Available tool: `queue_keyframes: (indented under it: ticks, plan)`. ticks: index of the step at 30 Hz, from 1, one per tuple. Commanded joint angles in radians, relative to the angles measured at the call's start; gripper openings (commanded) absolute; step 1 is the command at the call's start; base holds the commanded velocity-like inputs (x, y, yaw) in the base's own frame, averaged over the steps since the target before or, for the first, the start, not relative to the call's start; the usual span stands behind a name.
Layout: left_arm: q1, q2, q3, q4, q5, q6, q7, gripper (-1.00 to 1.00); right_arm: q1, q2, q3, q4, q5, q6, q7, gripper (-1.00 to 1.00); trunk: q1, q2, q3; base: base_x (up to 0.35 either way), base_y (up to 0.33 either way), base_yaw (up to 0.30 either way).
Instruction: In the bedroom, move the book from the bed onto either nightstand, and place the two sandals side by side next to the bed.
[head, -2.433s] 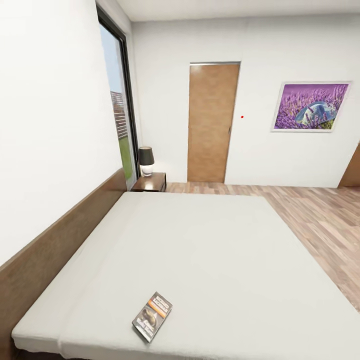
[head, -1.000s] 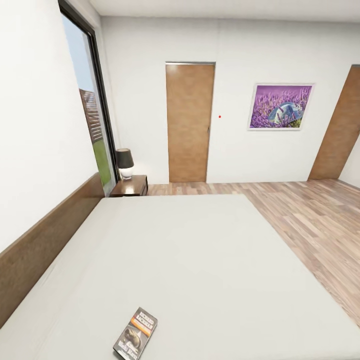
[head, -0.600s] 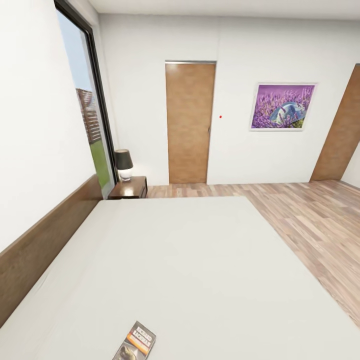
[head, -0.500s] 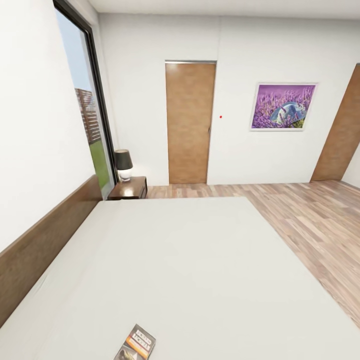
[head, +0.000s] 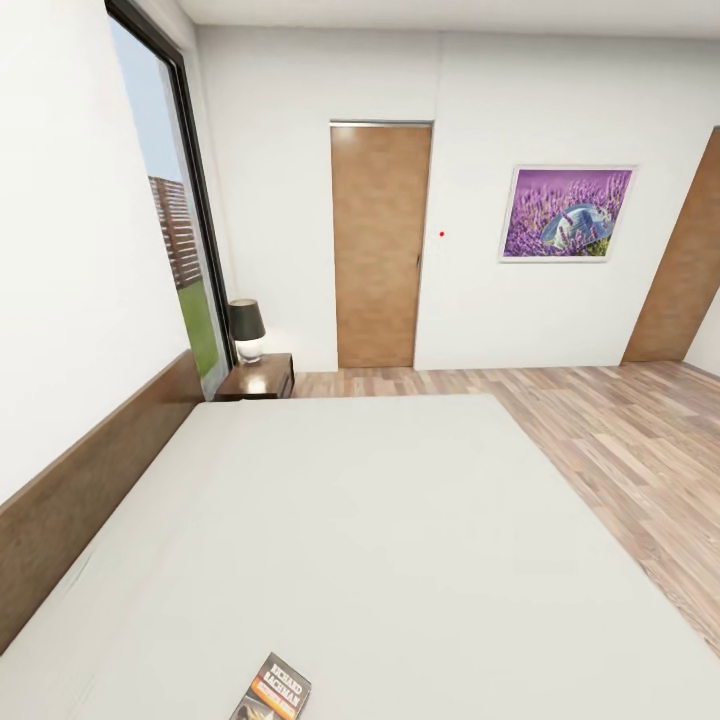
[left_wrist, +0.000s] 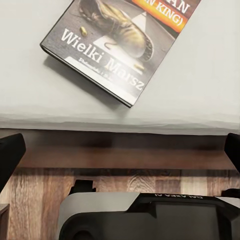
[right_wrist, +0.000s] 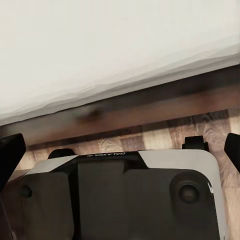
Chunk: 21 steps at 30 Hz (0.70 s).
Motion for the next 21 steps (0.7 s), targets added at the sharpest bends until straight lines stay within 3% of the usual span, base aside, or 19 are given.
queue_keyframes:
  ticks: [1, 21]
  plan:
    - [-0.001, 0.0, -0.007, 0.001, 0.011, -0.003, -0.004, 1.0, -0.001, -0.001, -0.007, 0.002, -0.003, 0.004, 0.003, 1.0, 0.001, -0.002, -0.002, 0.0, 0.0, 0.0]
    - [-0.003, 0.006, -0.001, -0.038, 0.007, 0.0, -0.01, 1.0, -0.001, -0.001, -0.007, 0.002, -0.002, 0.004, 0.003, 1.0, 0.001, -0.002, -0.002, 0.0, 0.0, 0.0]
